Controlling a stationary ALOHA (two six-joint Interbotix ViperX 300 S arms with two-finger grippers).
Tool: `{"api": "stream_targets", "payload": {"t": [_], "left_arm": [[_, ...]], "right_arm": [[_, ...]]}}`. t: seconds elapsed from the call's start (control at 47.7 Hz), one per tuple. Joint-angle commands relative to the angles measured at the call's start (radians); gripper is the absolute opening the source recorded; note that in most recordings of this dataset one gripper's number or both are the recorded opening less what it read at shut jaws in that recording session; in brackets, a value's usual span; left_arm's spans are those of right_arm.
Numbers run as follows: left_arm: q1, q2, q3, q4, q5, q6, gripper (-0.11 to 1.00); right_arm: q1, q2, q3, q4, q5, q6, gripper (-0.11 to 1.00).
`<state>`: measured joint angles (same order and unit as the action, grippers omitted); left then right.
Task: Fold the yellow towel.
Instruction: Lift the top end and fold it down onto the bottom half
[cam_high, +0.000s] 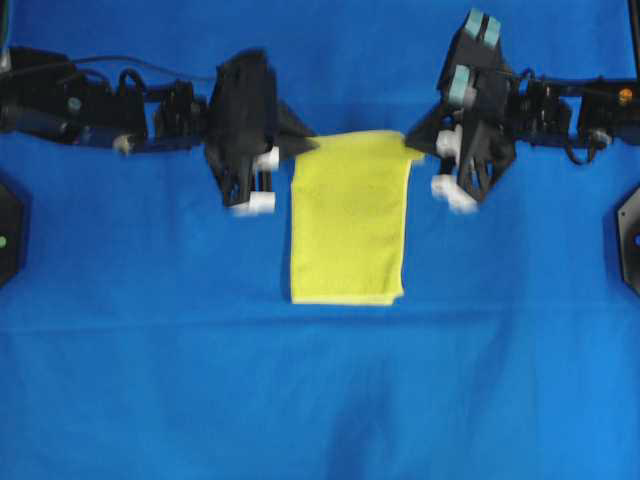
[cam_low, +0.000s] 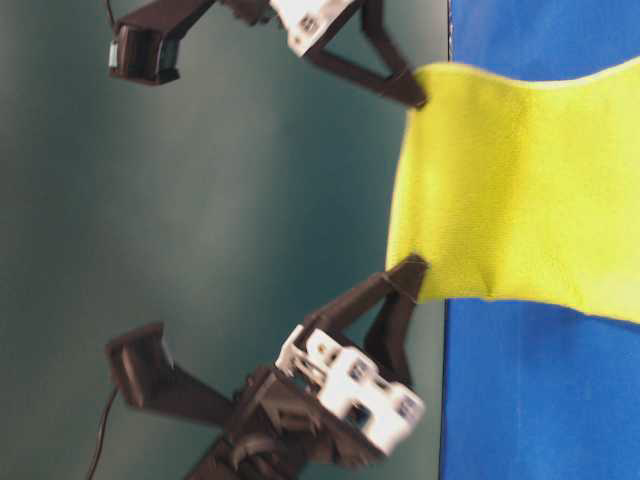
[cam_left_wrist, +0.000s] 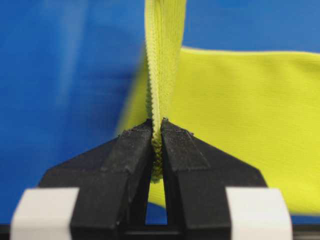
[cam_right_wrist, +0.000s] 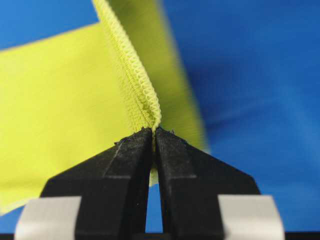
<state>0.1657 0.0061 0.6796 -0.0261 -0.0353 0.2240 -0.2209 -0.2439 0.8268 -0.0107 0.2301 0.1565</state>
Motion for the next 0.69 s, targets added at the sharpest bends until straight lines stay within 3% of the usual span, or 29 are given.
{"api": "stream_targets", "payload": {"t": [0.0, 0.336, 0.482, 0.671], "left_arm": [[-0.069, -0.037, 0.025, 0.000, 0.002, -0.023, 0.04], [-0.235, 0.052, 0.067, -0.003, -0.040, -0.146, 0.04], [-0.276, 0.081, 0.063, -0.003, -0.067, -0.202, 0.04], [-0.295, 0.126, 0.066, -0.003, -0.124, -0.221, 0.04]], "right_arm": [[0.057, -0.014, 0.002, 0.002, 0.011, 0.020, 0.04], [0.195, 0.092, 0.005, 0.002, -0.021, 0.126, 0.04], [0.236, 0.141, -0.002, 0.002, -0.063, 0.163, 0.04], [0.262, 0.186, -0.002, 0.002, -0.097, 0.202, 0.04]]}}
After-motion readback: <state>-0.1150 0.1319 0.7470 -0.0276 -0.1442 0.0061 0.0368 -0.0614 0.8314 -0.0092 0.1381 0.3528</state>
